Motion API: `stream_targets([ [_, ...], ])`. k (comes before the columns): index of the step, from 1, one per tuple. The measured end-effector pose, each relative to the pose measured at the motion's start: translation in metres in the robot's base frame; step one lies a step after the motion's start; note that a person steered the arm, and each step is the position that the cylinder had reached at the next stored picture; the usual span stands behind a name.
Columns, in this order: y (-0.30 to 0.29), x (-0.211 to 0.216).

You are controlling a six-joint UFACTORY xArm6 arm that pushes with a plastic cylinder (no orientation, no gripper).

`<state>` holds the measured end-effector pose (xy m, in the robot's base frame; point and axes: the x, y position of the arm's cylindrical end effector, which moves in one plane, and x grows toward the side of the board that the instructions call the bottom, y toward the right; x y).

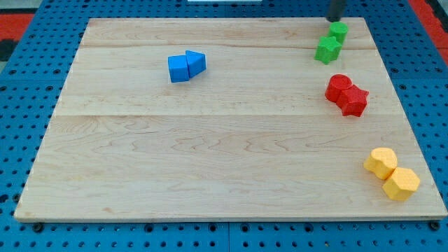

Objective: Separate green blocks

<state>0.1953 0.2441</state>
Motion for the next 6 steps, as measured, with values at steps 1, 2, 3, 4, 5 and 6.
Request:
stream_targets([
  [1,0.009,0.024],
  [2,0.009,0.053],
  [3,-0.006,0.055],
  [4,-0.032,0.063],
  [5,-0.057,0.082],
  [6,-0.083,0.113],
])
